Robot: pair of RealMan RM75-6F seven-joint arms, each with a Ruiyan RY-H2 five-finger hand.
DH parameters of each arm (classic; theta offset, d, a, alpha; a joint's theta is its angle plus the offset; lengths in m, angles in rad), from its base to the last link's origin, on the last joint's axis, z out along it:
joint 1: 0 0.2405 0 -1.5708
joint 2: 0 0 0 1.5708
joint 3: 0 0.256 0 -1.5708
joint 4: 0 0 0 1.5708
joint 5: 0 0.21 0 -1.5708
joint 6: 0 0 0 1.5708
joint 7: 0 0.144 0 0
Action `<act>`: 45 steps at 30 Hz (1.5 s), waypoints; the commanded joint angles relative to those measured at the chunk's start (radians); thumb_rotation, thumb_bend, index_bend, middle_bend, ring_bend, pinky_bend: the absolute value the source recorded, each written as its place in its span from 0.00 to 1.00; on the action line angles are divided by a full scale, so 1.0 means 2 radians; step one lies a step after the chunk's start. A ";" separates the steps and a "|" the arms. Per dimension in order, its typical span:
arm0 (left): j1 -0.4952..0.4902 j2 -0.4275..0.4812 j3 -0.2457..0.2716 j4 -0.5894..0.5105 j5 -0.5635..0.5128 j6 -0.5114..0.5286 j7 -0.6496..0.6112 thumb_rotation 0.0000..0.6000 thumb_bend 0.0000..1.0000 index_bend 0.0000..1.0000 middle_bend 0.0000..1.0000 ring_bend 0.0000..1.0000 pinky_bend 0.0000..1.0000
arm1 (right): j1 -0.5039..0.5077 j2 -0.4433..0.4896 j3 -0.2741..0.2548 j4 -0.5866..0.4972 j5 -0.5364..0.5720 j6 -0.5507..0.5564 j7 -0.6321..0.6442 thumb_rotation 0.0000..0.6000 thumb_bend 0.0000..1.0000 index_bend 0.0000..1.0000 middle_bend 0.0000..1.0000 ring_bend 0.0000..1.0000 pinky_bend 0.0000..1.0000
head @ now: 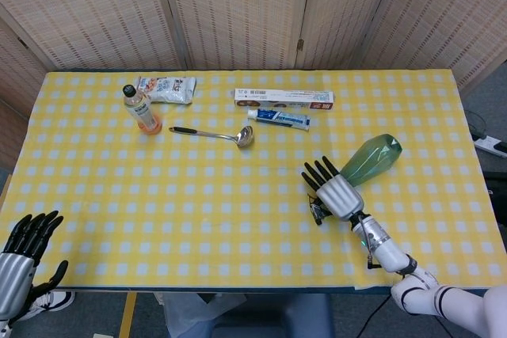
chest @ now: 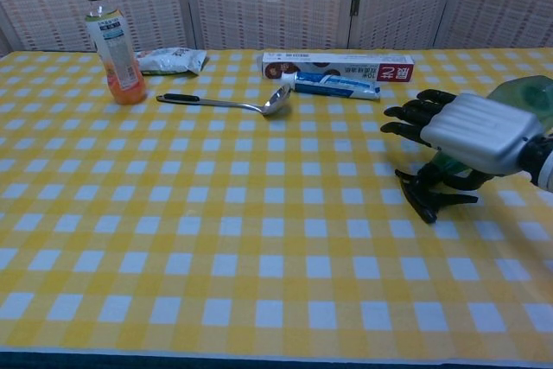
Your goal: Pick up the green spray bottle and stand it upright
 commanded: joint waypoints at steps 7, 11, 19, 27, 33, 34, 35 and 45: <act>0.007 0.006 0.002 0.003 0.004 0.013 -0.009 1.00 0.45 0.08 0.09 0.10 0.00 | -0.005 0.034 0.001 -0.070 0.034 0.000 -0.017 1.00 0.33 0.00 0.00 0.00 0.00; 0.009 0.005 0.003 0.000 0.008 0.015 -0.006 1.00 0.45 0.08 0.09 0.10 0.00 | -0.015 0.064 -0.006 -0.095 0.042 0.008 -0.020 1.00 0.33 0.00 0.00 0.00 0.00; 0.006 0.003 0.004 -0.002 0.012 0.007 0.002 1.00 0.45 0.09 0.09 0.10 0.00 | -0.003 0.072 0.002 -0.074 0.079 -0.020 -0.010 1.00 0.33 0.15 0.17 0.09 0.00; 0.007 0.005 0.002 0.000 0.008 0.008 -0.009 1.00 0.45 0.09 0.09 0.10 0.00 | 0.007 0.037 -0.008 -0.018 0.080 -0.030 0.026 1.00 0.33 0.18 0.20 0.13 0.00; 0.007 0.006 0.001 0.001 0.007 0.007 -0.011 1.00 0.45 0.09 0.09 0.10 0.00 | 0.015 0.018 -0.014 0.008 0.065 -0.020 0.033 1.00 0.33 0.31 0.29 0.19 0.00; 0.007 0.006 0.001 0.001 0.006 0.007 -0.012 1.00 0.45 0.09 0.09 0.10 0.00 | 0.015 0.015 -0.015 0.012 0.060 -0.013 0.037 1.00 0.33 0.36 0.34 0.24 0.00; 0.007 0.006 0.001 0.001 0.006 0.007 -0.013 1.00 0.45 0.09 0.09 0.10 0.00 | 0.014 0.013 -0.015 0.016 0.056 -0.007 0.040 1.00 0.33 0.39 0.37 0.27 0.00; 0.008 0.006 0.002 0.001 0.009 0.010 -0.012 1.00 0.45 0.09 0.09 0.10 0.00 | 0.010 -0.009 -0.019 0.057 0.040 0.031 0.049 1.00 0.33 0.66 0.60 0.46 0.19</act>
